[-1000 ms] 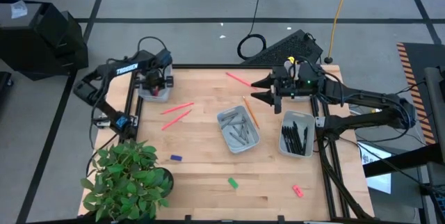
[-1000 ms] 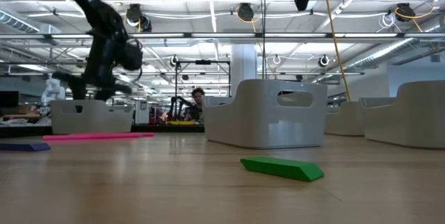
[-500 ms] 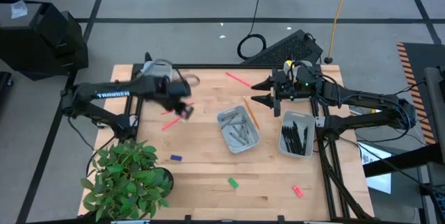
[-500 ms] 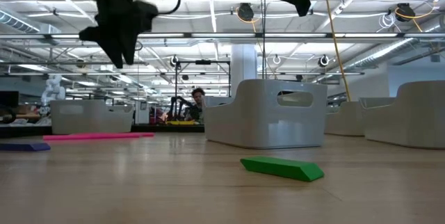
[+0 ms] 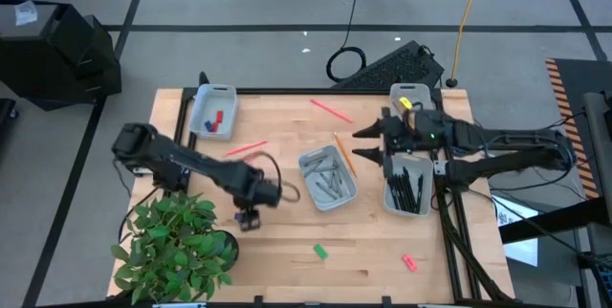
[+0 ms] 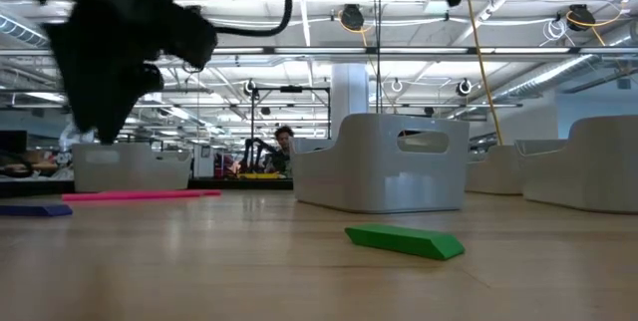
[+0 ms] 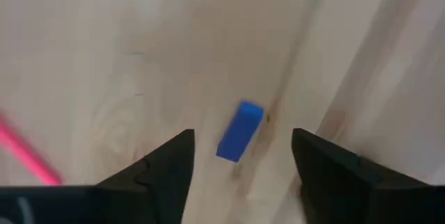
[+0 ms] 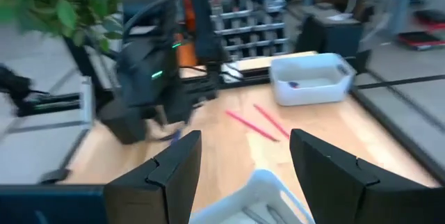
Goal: Sort crayons/erasers/pens/pencils in bins
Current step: Put the violet eraser into the top left gray bin
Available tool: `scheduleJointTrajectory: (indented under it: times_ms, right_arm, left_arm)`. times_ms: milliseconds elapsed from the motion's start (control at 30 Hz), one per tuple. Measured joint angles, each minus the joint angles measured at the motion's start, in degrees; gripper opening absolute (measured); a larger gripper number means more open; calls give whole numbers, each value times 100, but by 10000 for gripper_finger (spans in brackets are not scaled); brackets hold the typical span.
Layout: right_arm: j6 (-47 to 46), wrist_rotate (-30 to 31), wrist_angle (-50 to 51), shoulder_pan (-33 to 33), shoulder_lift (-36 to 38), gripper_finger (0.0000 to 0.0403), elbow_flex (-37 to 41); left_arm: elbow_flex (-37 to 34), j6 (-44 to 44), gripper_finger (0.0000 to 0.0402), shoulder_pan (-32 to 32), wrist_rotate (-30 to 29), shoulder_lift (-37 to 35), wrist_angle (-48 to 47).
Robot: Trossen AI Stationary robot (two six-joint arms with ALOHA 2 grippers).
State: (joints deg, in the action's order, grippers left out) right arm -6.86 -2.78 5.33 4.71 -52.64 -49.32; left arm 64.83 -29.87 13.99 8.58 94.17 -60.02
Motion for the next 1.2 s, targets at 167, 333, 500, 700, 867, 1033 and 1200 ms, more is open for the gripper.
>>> scheduleJointTrajectory:
  times_ms: [167, 333, 500, 700, 867, 1033, 1200]
  right_arm:
    - [-249, 1339, 140, -820, 180, 212, -3]
    - [-685, 2093, 156, -1437, 188, 212, -2]
    - [-880, 2642, 155, -1901, 188, 212, -2]
    - [-895, 2845, 143, -2088, 186, 212, -2]
    - [-903, 2847, 139, -2097, 185, 212, -2]
    - [-903, 2849, 139, -2095, 185, 212, -2]
    - [-847, 2849, 139, -2094, 185, 212, -4]
  left_arm:
    - [-24, 1057, 255, 421, -40, 450, 40]
    - [-331, 1271, 238, 533, 43, 562, 446]
    - [-578, 1200, 224, 606, -5, 549, 722]
    - [-807, 960, 199, 585, 118, 524, 961]
    - [-834, 562, 170, 362, 349, 537, 976]
    - [-781, 384, 158, 188, 260, 492, 754]
    - [-627, 435, 157, 136, 298, 485, 632]
